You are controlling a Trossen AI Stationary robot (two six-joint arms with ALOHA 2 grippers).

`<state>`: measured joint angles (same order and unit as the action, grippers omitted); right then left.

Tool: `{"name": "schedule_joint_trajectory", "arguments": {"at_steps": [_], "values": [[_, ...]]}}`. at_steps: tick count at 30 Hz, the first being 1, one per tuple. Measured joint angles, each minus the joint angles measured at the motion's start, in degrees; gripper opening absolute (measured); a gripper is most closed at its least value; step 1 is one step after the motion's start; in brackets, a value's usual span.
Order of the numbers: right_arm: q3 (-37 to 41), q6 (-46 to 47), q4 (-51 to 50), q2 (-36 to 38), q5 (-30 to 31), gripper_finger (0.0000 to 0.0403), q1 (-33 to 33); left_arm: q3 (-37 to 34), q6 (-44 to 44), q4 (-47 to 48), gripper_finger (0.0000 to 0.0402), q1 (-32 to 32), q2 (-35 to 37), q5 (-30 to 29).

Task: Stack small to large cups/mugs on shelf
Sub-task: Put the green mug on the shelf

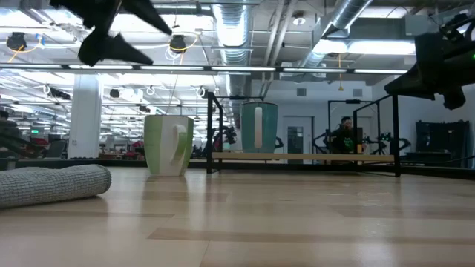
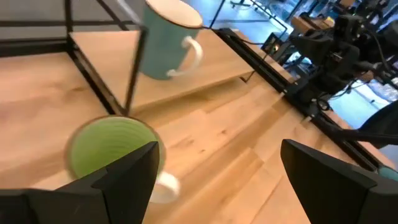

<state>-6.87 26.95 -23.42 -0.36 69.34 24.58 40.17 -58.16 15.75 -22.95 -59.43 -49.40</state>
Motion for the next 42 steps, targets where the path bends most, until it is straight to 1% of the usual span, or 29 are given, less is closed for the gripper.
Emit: {"name": "schedule_joint_trajectory", "arguments": {"at_steps": [4, 7, 10, 12, 13, 15, 17, 21, 24, 26, 28, 30, 42], "values": [[0.0, -3.1, 0.0, 0.0, 0.0, 0.0074, 0.0, 8.7, -6.6, 7.4, 0.0328, -1.6, -8.2, -0.5], [0.0, -4.8, 0.0, 0.0, 0.0, 0.0074, 0.0, 15.3, -14.0, 15.2, 0.0328, -2.1, -13.9, 1.4], [0.0, -5.0, -0.1, 0.0, 0.1, 0.0074, 0.0, 20.5, -22.2, 22.0, 0.0328, -2.2, -19.3, 6.8], [0.0, -5.0, -0.1, 0.0, 0.0, 0.0074, 0.0, 22.8, -26.3, 24.5, 0.0328, -2.2, -22.4, 11.5], [0.0, -5.0, -0.1, 0.0, 0.0, 0.0074, 0.0, 23.6, -26.9, 24.6, 0.0328, -2.2, -23.9, 14.0], [0.0, -5.1, -0.1, 0.0, -0.1, 0.0074, 0.0, 24.8, -26.7, 24.1, 0.0328, -2.2, -26.4, 18.4], [0.0, -5.1, -0.1, 0.0, -0.1, 0.0074, 0.0, 25.9, -26.0, 23.5, 0.0328, -2.2, -28.7, 21.6], [0.0, -5.1, -0.1, 0.0, -0.2, 0.0074, 0.0, 27.7, -26.3, 23.3, 0.0328, -1.8, -32.4, 23.6], [0.0, -5.1, -0.1, 0.0, -0.2, 0.0074, 0.0, 28.4, -23.3, 23.4, 0.0328, -0.9, -34.0, 25.6], [0.0, -5.1, -0.1, 0.0, -0.2, 0.0074, 0.0, 28.4, -21.0, 23.3, 0.0328, -0.2, -34.4, 28.5], [0.0, -5.1, -0.1, 0.0, -0.3, 0.0074, 0.0, 28.4, -20.7, 23.3, 0.0328, 0.7, -34.4, 31.9], [0.0, -5.1, -0.1, 0.0, -0.3, 0.0074, 0.0, 28.4, -21.0, 23.3, 0.0328, 1.6, -34.4, 34.1], [0.0, -5.1, -0.1, 0.0, -0.3, 0.0074, 0.0, 28.4, -21.2, 23.3, 0.0328, 5.2, -34.4, 33.7]]}}
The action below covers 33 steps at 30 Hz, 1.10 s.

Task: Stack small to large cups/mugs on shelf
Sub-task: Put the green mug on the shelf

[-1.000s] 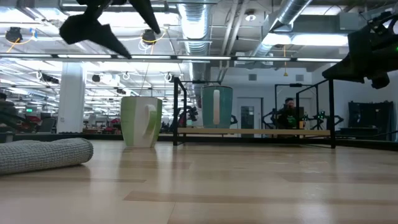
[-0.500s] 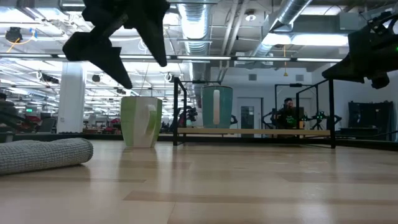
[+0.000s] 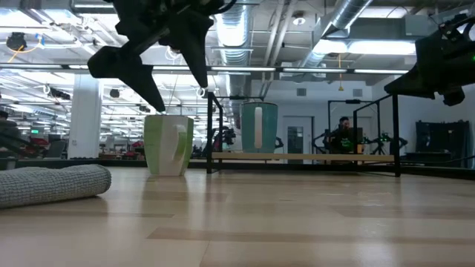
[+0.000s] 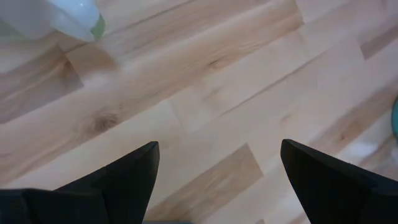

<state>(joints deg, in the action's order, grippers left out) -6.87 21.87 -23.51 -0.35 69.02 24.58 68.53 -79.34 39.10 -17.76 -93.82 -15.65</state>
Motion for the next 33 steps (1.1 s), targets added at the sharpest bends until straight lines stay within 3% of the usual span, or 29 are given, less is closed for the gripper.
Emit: {"name": "schedule_joint_trajectory", "arguments": {"at_steps": [8, 16, 23, 33], "values": [[0.0, 0.0, 0.0, 0.0, 0.0, 0.0074, 0.0, 0.0, -7.7, -0.6, 0.0328, 0.5, 0.0, 0.2], [0.0, 0.0, 0.0, 0.0, 0.0, 0.0074, 0.0, -0.1, -29.7, 12.0, 0.0328, 0.7, -1.4, -5.5], [0.0, 0.0, 0.0, 0.0, -0.1, 0.0074, 0.0, 0.2, -28.4, 1.0, 0.0328, 2.5, -6.2, -9.3], [0.0, 0.1, 0.0, -0.2, -0.1, 0.0074, 0.0, 12.1, -33.6, 20.4, 0.0328, 5.8, -11.9, -11.8]]}}
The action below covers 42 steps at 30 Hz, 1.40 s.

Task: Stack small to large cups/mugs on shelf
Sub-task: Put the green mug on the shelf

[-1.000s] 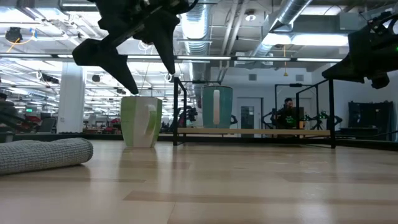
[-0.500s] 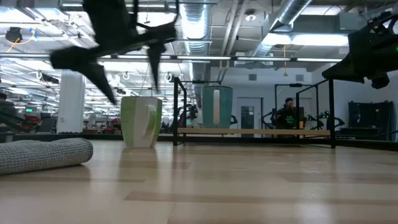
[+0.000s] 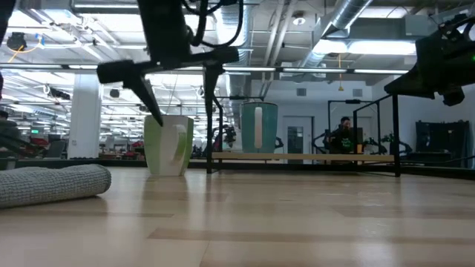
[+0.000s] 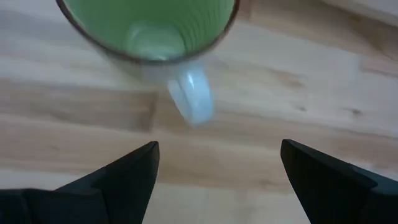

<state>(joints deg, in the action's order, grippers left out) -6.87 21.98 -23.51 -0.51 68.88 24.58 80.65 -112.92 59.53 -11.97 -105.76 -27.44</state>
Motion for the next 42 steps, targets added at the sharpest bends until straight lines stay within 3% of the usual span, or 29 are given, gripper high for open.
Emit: {"name": "schedule_joint_trajectory", "arguments": {"at_steps": [8, 17, 26, 42], "values": [[0.0, 0.0, 0.0, -0.9, -0.2, 0.0074, 0.0, 6.7, -0.3, 8.2, 0.0328, 1.5, -4.3, 1.1], [0.0, 0.0, 0.0, -1.0, -0.1, 0.0074, 0.0, 6.1, -5.0, 8.9, 0.0328, 2.0, -6.9, 1.6], [0.0, 0.0, 0.0, -1.0, -0.1, 0.0074, 0.0, 6.1, -10.8, 16.2, 0.0328, 2.6, -6.9, 0.3], [0.0, 0.0, 0.0, -1.0, -0.1, 0.0074, 0.0, 6.1, -8.2, 18.5, 0.0328, 3.8, -6.9, 5.0]]}}
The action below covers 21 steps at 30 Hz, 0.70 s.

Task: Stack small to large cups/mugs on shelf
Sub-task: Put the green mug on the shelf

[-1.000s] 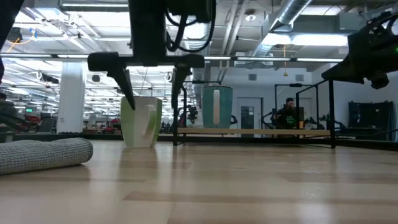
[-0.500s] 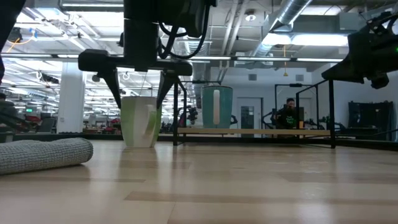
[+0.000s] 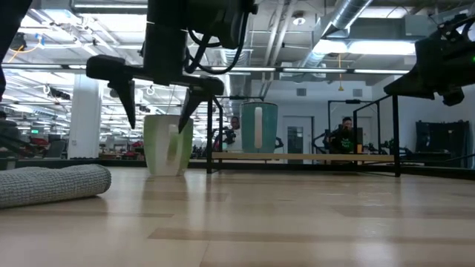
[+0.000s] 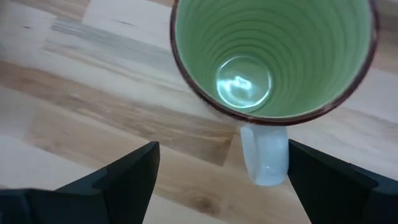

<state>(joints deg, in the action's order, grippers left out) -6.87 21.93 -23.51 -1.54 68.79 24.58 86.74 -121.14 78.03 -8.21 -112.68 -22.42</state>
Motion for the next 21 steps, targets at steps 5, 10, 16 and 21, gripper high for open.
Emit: {"name": "schedule_joint_trajectory", "arguments": {"at_steps": [5, 10, 16, 21], "values": [[0.0, 0.0, 0.0, 0.0, 0.0, 0.0074, 0.0, 0.0, 1.9, 3.3, 0.0328, 0.0, 0.0, 4.2], [0.0, 0.0, 0.0, 0.0, 0.0, 0.0074, 0.0, 0.0, 4.9, 5.3, 0.0328, 0.0, 0.0, 5.7], [0.0, 0.0, 0.0, 0.0, 0.0, 0.0074, 0.0, 0.0, 12.0, 4.6, 0.0328, 0.0, 0.0, 5.5], [0.0, 0.0, 0.0, 0.0, 0.0, 0.0074, 0.0, 0.0, 12.3, 4.2, 0.0328, -0.1, 0.0, 5.5]]}}
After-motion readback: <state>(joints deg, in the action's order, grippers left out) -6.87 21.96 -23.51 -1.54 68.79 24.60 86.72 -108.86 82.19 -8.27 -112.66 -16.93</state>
